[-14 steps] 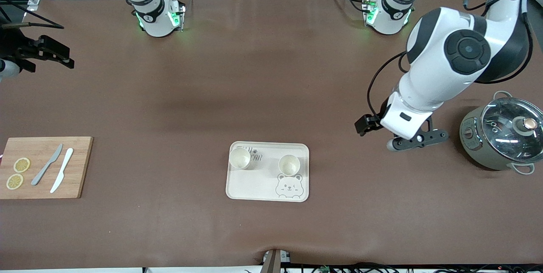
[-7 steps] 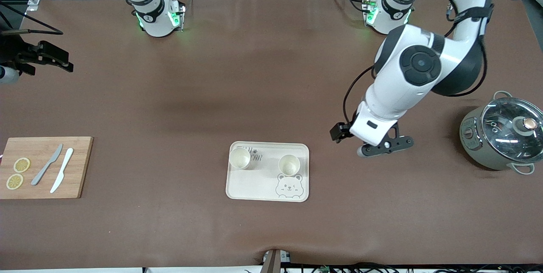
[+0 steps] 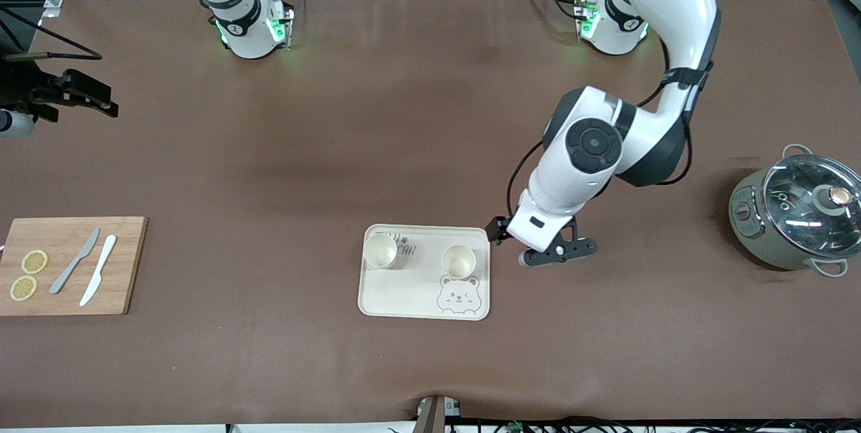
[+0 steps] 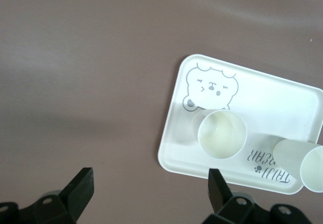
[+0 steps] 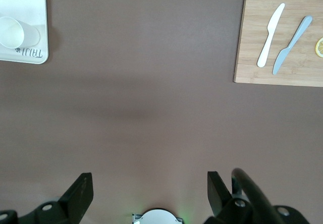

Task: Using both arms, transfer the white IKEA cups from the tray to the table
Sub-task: 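Move the left gripper over the white cup on the tray, then lower the left gripper around the cup while the right gripper reaches out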

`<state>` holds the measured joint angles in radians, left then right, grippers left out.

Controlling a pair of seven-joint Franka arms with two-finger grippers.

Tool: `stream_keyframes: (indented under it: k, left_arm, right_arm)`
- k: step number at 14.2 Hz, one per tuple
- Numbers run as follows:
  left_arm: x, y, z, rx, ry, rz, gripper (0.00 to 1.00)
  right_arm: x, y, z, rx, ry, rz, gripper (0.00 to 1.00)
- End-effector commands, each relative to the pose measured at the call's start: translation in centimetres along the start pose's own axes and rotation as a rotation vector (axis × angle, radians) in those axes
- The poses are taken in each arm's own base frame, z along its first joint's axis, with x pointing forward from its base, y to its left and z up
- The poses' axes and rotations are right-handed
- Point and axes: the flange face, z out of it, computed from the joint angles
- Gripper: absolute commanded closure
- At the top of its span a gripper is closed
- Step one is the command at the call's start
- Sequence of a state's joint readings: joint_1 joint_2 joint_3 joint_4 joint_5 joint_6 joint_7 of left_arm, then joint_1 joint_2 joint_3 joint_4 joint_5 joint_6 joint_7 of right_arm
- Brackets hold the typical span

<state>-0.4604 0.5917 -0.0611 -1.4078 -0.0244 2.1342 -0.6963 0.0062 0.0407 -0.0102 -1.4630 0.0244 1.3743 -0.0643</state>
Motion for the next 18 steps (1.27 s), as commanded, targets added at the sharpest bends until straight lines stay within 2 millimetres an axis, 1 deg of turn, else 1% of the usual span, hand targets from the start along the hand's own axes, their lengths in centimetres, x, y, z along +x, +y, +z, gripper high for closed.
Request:
stream_keyframes:
  k: [1,2,4,6,8,9,10,11,12,13,14,15,18]
  left_arm:
    - [-1.0,2.5,2.4,-0.024,0.022,-0.021,0.00]
    - [-1.4,3.0,3.2,-0.027,0.024,-0.028,0.00]
    - [-1.5,3.3,3.7,-0.032,0.030,-0.026,0.00]
    - [-1.6,3.3,4.4,-0.029,0.026,-0.025,0.00]
    - [-1.5,3.2,5.0,-0.033,0.031,-0.027,0.00]
    - [-1.5,3.2,5.4,-0.032,0.029,-0.026,0.00]
    - [-1.4,3.1,5.4,-0.036,0.035,-0.027,0.00]
    - [-1.4,3.1,5.4,-0.037,0.034,-0.027,0.00]
    - [-1.3,3.1,5.4,-0.037,0.036,-0.028,0.00]
    - [-1.3,3.2,5.4,-0.041,0.039,-0.026,0.00]
    - [-1.2,3.1,6.0,-0.041,0.040,-0.026,0.00]
    - [-1.2,3.1,6.3,-0.047,0.047,-0.023,0.00]
    - [-1.2,3.1,8.1,-0.054,0.054,-0.019,0.00]
  right_arm:
    - [0.1,0.1,-0.1,-0.019,0.004,-0.003,0.00]
    - [0.2,0.0,-0.2,-0.024,0.006,-0.006,0.00]
    - [0.3,0.6,0.0,-0.037,0.003,0.000,0.00]
    - [0.6,0.5,0.2,-0.028,0.006,0.004,0.00]
    - [2.0,0.4,2.2,-0.034,-0.034,-0.005,0.00]
    - [2.3,0.1,2.5,-0.031,-0.032,-0.005,0.00]
    - [2.4,0.2,2.8,-0.028,-0.037,-0.001,0.00]
    - [2.9,0.7,3.8,-0.022,-0.055,0.008,0.00]
    - [3.6,0.7,4.8,-0.020,-0.070,0.005,0.00]
    - [4.1,0.6,5.1,-0.020,-0.064,0.003,0.00]
    - [4.6,0.1,5.8,-0.021,-0.073,-0.004,0.00]
    - [4.8,0.0,6.0,-0.020,-0.075,-0.008,0.00]
    - [4.9,-0.5,6.1,0.017,-0.073,0.009,0.00]
